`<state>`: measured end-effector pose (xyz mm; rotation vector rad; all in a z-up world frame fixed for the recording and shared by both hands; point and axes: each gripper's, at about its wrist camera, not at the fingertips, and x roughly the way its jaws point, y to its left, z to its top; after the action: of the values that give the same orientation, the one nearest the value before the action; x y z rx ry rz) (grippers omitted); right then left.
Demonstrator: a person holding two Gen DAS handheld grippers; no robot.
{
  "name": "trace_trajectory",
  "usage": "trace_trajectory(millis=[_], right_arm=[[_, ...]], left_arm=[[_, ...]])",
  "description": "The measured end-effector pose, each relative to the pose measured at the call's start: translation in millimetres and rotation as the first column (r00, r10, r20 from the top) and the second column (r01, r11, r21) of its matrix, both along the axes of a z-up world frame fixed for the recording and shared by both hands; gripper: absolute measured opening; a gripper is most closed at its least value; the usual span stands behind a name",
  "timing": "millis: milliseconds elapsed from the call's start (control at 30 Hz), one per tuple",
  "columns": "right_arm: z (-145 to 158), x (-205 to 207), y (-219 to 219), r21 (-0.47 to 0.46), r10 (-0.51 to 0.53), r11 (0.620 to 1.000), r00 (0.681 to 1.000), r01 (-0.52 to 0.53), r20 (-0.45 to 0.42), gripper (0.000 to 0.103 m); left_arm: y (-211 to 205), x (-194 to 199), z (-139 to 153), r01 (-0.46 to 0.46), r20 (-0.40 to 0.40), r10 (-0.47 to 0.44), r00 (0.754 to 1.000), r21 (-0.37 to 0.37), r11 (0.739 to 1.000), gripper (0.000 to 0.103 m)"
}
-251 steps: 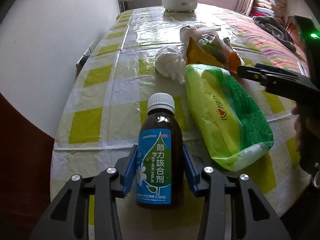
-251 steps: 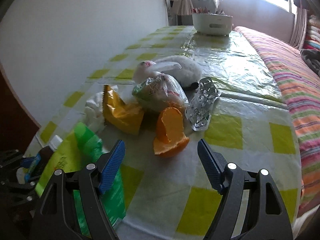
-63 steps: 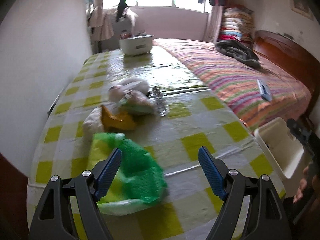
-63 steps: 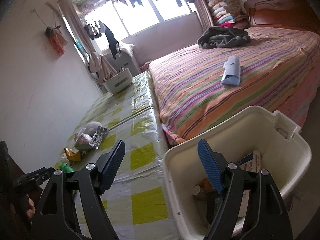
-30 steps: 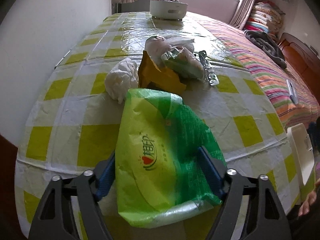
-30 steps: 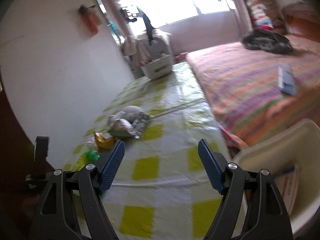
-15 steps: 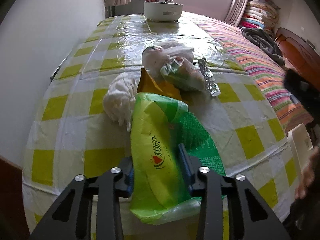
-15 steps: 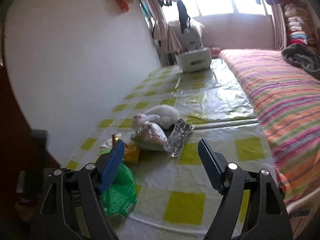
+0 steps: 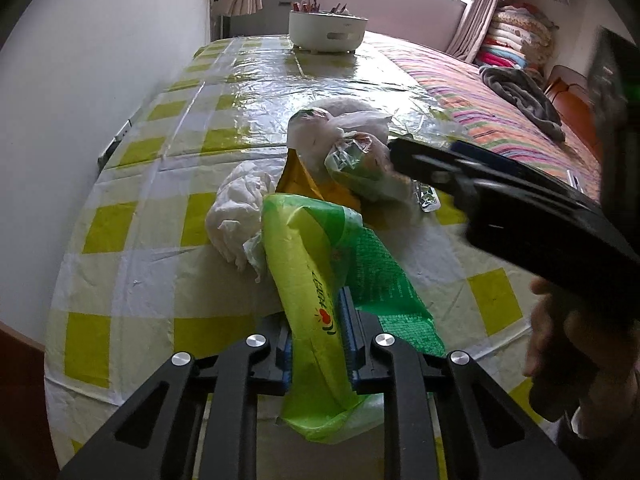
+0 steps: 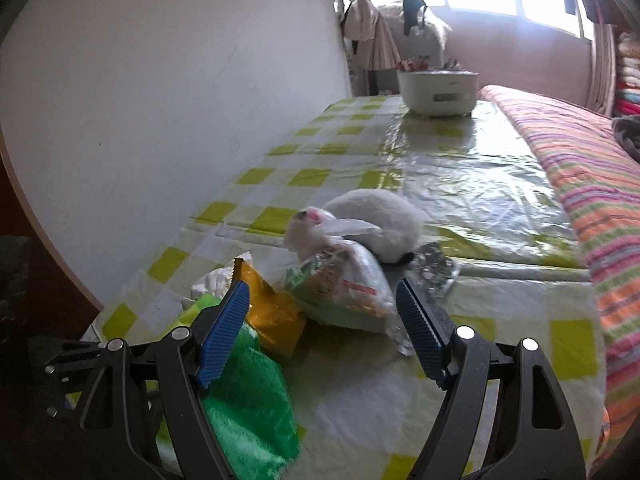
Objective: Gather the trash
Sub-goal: 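Grasp the clear plastic snack bag with the right tool, then carry the snack bag over the white bin with the right tool while the left tool lifts the wipes pack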
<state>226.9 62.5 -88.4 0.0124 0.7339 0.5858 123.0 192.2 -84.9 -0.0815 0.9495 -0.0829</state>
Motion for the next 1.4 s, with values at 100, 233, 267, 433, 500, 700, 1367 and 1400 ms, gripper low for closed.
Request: trace_trajectory(millis=[100,233,267,433,500,700,1367,1400], right_arm=[[-6.5,9.3,11.0,-0.025,0.010,1.000,1.000,-0.010,-0.017,0.075],[-15.0,23.7,22.7,-0.057,0.014,0.998,0.998,-0.017,-0.054,0.074],[-18.3,27.7,24.8,-0.069,0.017,0.997,0.997,-0.022,-0.071,0.074],[-32.6,45.1,27.3,-0.094,0.003,0.995,0.991,-0.016,-0.132,0.074],[-37.8,49.1,26.6,-0.103,-0.013,0.995,0.990,-0.002,-0.143,0.068],[-36.9,46.3,17.3,-0.065,-0.025,0.998,0.988,0.015,-0.153,0.055],[-8.5,-8.6,-48.8,0.081,-0.030,0.996,0.986,0.044,-0.163,0.054],[-7.8,-11.4,-52.8,0.084,-0.032,0.995,0.986,0.047,-0.164,0.054]], left_arm=[[3.0,-0.5,-0.5,-0.003,-0.006,0.003,1.000,-0.011,1.000,0.019],[5.0,-2.4,-1.3,-0.002,-0.010,0.002,1.000,-0.014,1.000,0.019],[5.8,-3.0,-1.4,-0.002,-0.013,0.002,1.000,-0.016,1.000,0.019],[8.1,-6.7,-2.8,0.000,-0.014,-0.001,1.000,-0.018,1.000,0.019],[9.1,-8.2,-3.1,0.003,-0.014,-0.004,1.000,-0.016,1.000,0.019],[9.7,-11.1,-1.5,0.007,-0.009,-0.007,1.000,-0.016,1.000,0.019],[-2.5,-17.6,5.3,0.026,0.025,-0.025,0.999,-0.029,0.999,0.019],[-3.9,-18.3,5.3,0.029,0.025,-0.028,0.999,-0.029,0.999,0.019]])
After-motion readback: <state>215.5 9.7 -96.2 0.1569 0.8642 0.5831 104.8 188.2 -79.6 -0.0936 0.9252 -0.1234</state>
